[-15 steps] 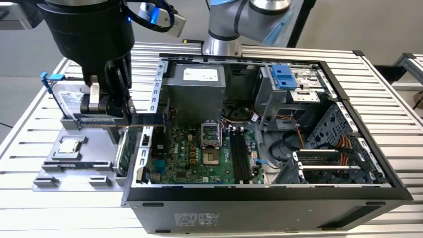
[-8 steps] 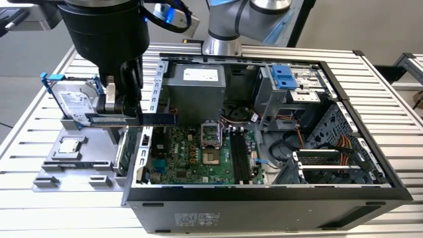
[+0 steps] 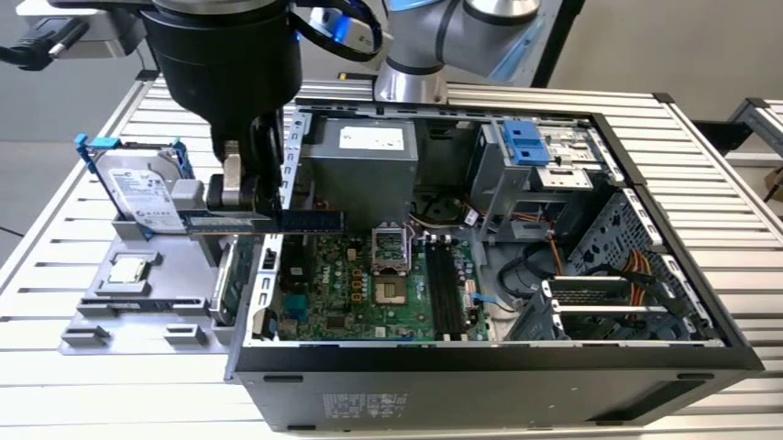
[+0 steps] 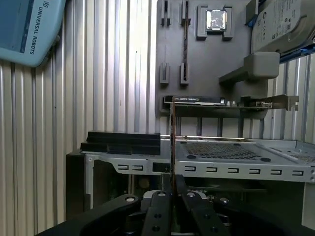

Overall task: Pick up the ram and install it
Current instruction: 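Pick up the ram and move it above insertion slot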

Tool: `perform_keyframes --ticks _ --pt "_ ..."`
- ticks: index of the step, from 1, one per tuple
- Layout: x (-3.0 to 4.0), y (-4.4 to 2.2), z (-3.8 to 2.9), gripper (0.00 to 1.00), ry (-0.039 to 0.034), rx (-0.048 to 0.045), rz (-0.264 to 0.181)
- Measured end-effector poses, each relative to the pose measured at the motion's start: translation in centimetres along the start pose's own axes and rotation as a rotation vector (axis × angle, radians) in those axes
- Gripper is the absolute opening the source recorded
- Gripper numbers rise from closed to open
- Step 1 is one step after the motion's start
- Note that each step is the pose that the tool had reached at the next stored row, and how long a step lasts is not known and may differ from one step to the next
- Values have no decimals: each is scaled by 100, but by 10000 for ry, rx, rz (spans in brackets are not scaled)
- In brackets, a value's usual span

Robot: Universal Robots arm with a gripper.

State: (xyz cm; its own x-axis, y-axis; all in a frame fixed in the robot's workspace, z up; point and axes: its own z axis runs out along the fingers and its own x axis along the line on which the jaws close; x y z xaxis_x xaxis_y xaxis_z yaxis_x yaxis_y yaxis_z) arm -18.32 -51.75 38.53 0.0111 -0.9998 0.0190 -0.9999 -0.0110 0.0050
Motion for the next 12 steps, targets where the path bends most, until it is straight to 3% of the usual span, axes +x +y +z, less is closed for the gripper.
perform_keyframes --ticks 12 --pt "3 -230 -1 0 0 0 0"
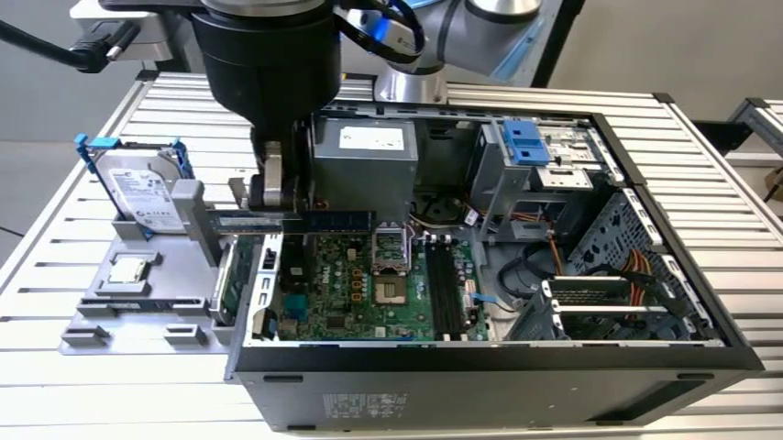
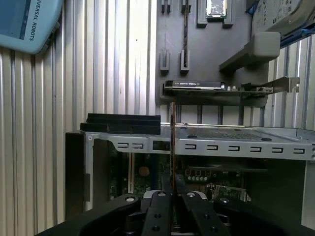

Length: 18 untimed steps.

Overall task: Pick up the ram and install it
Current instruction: 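Pick up the ram and move it above insertion slot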

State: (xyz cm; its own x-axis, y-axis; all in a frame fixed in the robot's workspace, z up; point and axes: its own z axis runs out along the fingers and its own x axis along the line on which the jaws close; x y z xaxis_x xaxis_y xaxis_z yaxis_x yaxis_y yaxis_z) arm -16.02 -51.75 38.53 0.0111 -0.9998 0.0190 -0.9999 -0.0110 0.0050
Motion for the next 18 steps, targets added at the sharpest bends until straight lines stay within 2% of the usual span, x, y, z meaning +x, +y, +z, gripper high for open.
perform_keyframes --ticks 7,18 --pt "-2 -125 -1 0 0 0 0" --pt "-5 -285 -1 0 0 0 1"
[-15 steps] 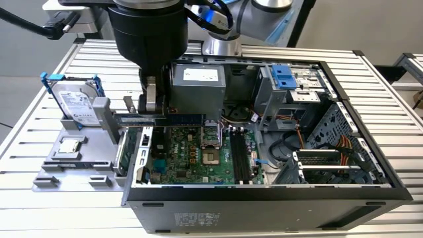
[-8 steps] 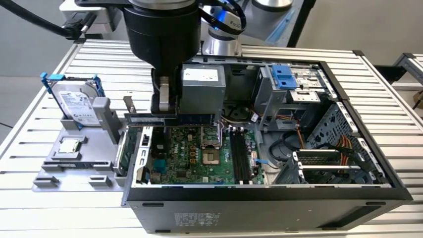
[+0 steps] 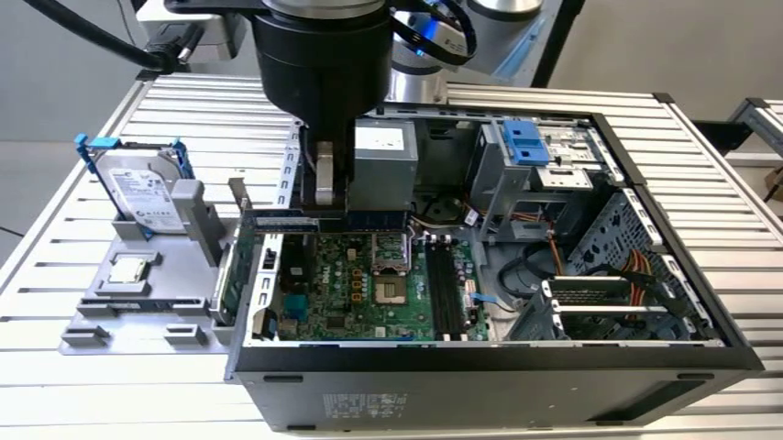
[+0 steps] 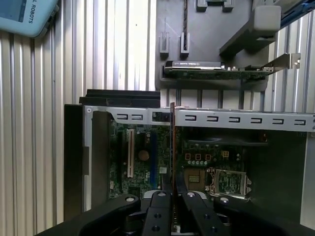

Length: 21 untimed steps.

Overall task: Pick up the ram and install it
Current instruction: 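Pick up the ram and move it above insertion slot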

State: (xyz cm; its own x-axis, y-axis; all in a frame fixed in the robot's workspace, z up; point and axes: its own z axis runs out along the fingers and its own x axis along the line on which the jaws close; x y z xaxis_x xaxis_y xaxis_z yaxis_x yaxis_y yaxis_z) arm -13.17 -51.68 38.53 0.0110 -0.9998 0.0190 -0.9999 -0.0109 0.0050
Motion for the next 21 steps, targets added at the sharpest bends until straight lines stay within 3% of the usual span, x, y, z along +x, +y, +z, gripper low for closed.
perform_keyframes --ticks 13,21 --pt "1 -174 -1 0 0 0 0" --pt "-21 -339 -2 0 0 -1 31"
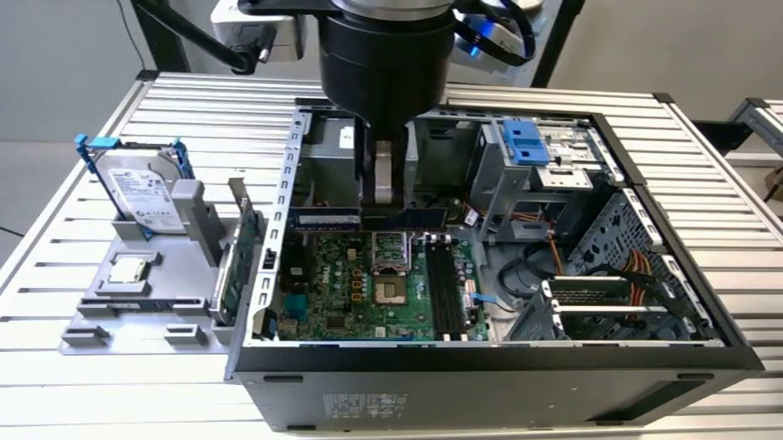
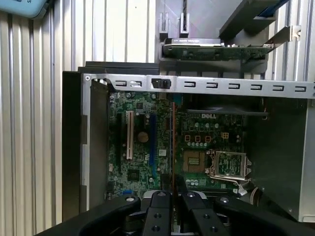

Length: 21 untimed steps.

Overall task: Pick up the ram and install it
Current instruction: 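Pick up the ram and move it above insertion slot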

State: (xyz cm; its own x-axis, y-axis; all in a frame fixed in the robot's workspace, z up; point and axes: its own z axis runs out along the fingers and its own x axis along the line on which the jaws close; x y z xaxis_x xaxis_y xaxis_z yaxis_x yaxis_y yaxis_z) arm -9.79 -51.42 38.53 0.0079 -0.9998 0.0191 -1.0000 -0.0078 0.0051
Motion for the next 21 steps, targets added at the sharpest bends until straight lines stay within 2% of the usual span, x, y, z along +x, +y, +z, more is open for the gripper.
perform_keyframes --ticks 7,10,15,21 --pt "-27 -50 3 0 -2 -8 433" --pt "-61 -69 3 0 -2 -10 505" --pt "-163 -115 3 0 -2 -10 517" --pt "-319 -177 0 0 -2 -10 519"
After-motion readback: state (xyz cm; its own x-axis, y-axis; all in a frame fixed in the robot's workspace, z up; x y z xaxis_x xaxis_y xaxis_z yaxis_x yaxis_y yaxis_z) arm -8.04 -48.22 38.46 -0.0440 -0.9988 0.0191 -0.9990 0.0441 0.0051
